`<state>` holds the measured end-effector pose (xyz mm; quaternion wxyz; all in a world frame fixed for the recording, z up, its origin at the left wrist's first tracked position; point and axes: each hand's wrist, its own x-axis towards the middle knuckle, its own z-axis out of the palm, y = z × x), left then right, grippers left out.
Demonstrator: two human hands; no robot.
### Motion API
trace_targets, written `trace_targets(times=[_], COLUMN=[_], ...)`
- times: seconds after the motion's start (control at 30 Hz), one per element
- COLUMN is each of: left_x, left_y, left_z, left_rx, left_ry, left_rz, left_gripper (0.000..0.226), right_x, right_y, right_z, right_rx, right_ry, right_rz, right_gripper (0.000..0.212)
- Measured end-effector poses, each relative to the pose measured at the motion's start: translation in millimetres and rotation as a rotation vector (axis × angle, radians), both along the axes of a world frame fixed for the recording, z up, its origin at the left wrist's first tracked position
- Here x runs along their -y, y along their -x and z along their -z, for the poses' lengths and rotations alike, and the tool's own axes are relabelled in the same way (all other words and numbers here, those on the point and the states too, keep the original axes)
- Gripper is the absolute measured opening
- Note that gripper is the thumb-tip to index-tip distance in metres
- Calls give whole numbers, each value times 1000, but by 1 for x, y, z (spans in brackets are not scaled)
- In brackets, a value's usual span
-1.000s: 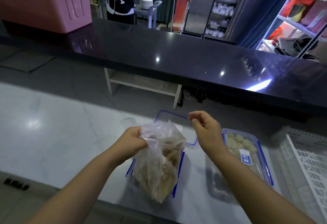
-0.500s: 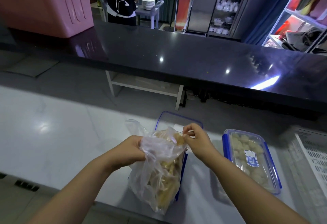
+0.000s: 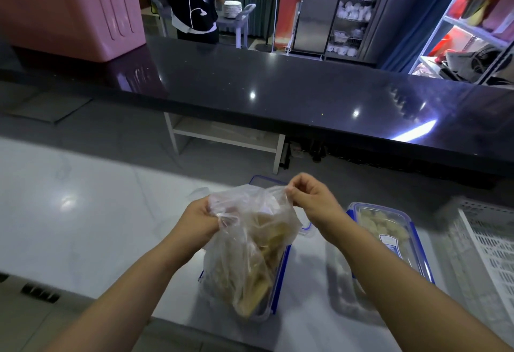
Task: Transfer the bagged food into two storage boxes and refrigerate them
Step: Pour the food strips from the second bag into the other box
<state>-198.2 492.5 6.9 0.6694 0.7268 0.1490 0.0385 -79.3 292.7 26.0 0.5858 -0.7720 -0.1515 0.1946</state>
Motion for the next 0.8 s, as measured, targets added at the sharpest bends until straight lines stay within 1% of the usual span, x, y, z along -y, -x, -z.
trace_targets(times=[0.1, 0.2, 0.37, 0.5, 0.6, 0.63, 0.7, 0.8], left_x=[5, 7, 10, 6, 6, 7, 12, 19], left_y=[-5, -11, -13, -9, -2, 0, 3, -1], left_z=[-4, -6, -2, -3, -7, -9, -13, -11], left_rx=[58, 44, -15, 40, 92, 110, 129, 23], left_ry=[40, 48, 55, 45, 111, 143, 180, 154], left_rz=[-87, -137, -131, -203, -167, -145, -105, -171], left_gripper=[25, 21, 24, 20, 15, 14, 14, 12], right_x=[-3, -4, -4, 1, -1, -1, -3, -6], right_y=[0, -1, 5, 6, 12, 14, 17, 25], right_z=[-15, -22, -18, -22, -20, -20, -20, -18], right_rx=[50, 93, 134, 120, 153, 165, 195, 275], right_ry=[-51, -75, 72, -43, 38, 39, -21, -22], right_rz=[33, 74, 85, 180, 160, 160, 178, 218], right_gripper=[12, 13, 11, 15, 13, 14, 15, 15])
